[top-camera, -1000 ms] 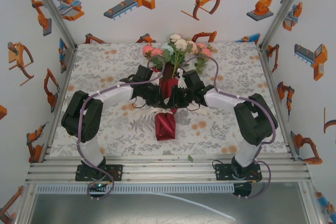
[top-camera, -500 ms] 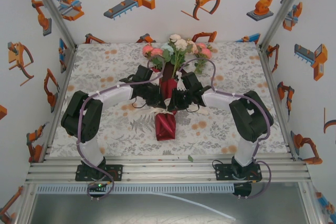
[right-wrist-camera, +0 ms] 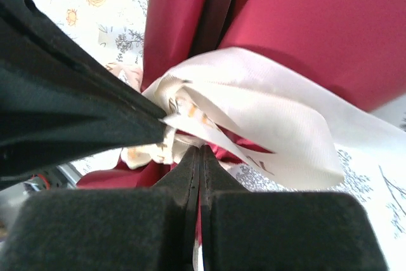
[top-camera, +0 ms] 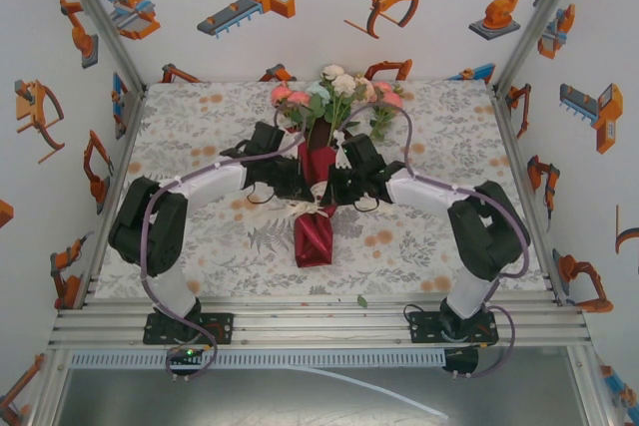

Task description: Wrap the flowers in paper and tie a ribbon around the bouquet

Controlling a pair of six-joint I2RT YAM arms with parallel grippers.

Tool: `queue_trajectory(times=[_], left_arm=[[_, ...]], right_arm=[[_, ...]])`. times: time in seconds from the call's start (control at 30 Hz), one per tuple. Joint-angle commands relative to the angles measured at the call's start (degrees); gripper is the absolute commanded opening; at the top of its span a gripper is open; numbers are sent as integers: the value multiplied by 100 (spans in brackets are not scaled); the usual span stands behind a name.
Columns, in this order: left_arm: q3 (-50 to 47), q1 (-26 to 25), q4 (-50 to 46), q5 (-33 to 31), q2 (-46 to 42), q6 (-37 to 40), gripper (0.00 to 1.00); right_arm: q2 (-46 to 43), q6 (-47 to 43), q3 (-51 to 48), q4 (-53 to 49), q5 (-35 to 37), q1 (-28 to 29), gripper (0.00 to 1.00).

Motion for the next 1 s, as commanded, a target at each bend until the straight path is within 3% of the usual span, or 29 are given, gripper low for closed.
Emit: queue_trajectory(times=[0.0, 0.2, 0.43, 0.57, 0.8, 0.9, 0.97], left_arm=[[-89, 210, -266, -30, -373, 90, 0], [-177, 219, -188, 150, -388, 77, 1], [-109, 224, -215, 144, -401, 109, 24], [35, 288, -574, -215, -617, 460, 34], [69, 515, -821, -733, -1238, 815, 39], [31, 544, -477, -836, -1332, 563, 40], [-63, 544, -3, -750, -1300, 370, 46]], right_arm=[[-356, -502, -91, -994, 1149, -116, 0], [-387, -640, -39, -1278, 1432, -116, 0], [-448, -644, -14, -1032, 1150, -115, 0], [-453, -680, 28, -1031, 1096, -116, 0], [-439, -695, 101, -1022, 1004, -116, 0], [-461, -702, 128, -1014, 988, -116, 0], [-466, -714, 163, -1038, 948, -116, 0]])
